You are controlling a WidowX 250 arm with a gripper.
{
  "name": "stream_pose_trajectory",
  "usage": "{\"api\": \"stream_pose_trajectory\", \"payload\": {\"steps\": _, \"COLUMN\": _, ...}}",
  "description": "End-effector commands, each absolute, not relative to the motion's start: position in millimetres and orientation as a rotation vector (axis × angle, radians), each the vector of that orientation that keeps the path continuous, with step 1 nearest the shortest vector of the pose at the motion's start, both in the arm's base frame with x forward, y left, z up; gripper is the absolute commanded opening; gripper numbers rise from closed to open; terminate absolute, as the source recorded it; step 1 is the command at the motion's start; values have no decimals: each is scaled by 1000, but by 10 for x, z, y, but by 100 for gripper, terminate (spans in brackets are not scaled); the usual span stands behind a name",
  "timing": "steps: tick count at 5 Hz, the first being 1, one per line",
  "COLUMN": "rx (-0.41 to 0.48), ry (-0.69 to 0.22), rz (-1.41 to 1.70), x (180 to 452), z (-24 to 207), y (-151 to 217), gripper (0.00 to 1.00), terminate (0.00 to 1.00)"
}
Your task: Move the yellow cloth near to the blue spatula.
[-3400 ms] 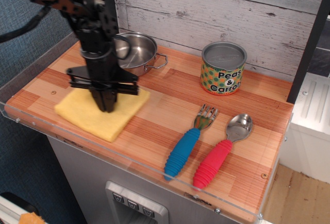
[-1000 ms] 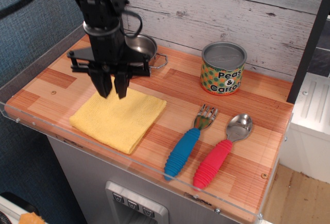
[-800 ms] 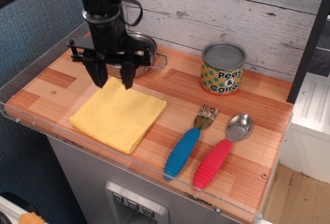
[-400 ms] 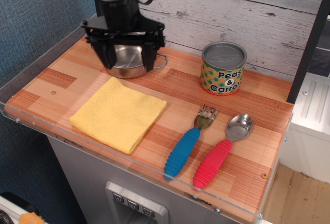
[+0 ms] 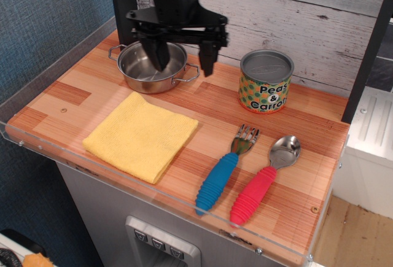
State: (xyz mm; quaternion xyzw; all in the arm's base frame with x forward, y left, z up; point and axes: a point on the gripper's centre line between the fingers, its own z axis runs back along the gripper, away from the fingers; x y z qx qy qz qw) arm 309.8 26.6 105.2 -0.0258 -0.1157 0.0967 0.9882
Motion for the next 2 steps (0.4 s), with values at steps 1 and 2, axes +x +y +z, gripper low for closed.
{"api": "stream_pose_trajectory", "payload": {"steps": 1, "rx": -60, "ry": -279, "rz": 156, "x": 3140, "z": 1227, "y": 146, "gripper": 100, "terminate": 0}}
{"api": "stream_pose_trajectory", "payload": {"steps": 2, "rx": -60, "ry": -279, "rz": 156, "x": 3140, "z": 1227, "y": 146, "gripper": 100, "terminate": 100}}
